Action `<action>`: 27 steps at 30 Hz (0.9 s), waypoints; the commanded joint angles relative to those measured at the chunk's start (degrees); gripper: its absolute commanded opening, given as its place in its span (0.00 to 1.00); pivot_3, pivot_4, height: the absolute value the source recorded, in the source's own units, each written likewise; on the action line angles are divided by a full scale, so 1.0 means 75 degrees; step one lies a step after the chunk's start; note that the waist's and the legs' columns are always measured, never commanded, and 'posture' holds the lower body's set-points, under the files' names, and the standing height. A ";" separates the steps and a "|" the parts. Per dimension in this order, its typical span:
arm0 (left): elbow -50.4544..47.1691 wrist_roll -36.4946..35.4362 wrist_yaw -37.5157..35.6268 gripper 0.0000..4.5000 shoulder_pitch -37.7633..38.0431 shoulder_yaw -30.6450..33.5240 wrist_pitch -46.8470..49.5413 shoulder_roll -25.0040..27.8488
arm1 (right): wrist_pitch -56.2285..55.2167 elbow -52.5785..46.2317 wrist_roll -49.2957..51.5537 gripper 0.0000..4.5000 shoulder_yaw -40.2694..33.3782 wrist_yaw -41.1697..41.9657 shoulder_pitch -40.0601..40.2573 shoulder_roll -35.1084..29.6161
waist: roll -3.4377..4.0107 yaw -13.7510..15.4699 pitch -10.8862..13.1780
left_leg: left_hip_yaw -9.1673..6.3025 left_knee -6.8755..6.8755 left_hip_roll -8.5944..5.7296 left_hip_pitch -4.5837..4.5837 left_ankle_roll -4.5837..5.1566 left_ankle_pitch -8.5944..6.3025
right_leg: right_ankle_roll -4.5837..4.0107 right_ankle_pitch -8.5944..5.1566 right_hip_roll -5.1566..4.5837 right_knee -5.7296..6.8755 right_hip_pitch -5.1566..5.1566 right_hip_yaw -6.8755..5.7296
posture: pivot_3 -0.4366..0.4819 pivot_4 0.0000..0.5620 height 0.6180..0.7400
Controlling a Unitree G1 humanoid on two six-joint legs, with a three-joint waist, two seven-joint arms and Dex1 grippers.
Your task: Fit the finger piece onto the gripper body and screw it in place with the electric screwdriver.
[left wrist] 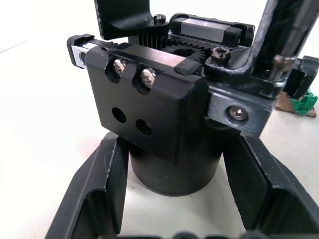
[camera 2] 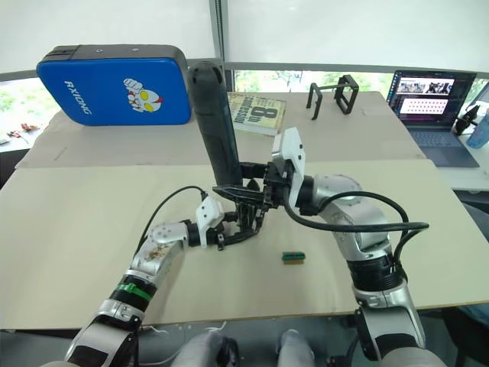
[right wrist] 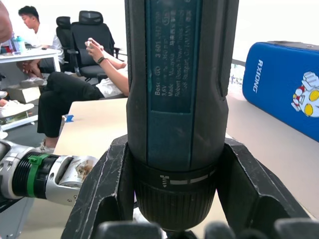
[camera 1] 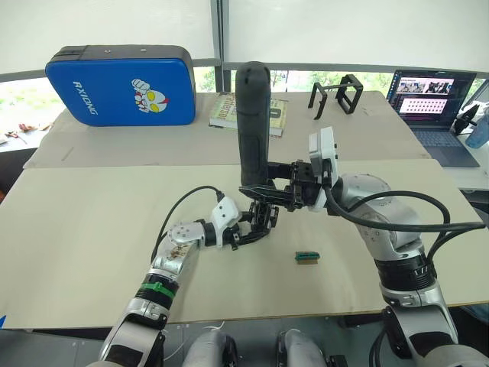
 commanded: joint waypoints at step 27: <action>0.0043 -0.0006 0.0041 0.50 -0.0451 0.0124 -0.0263 -0.0147 | 0.0153 0.1049 -0.0422 0.42 0.0479 0.0176 0.0631 -0.0258 | 0.0002 0.0052 -0.0009 | -0.0009 -0.0003 0.0004 0.0033 -0.0006 -0.0003 | -0.0003 0.0002 -0.0033 0.0004 0.0012 0.0011 | 0.48 0.27 1.00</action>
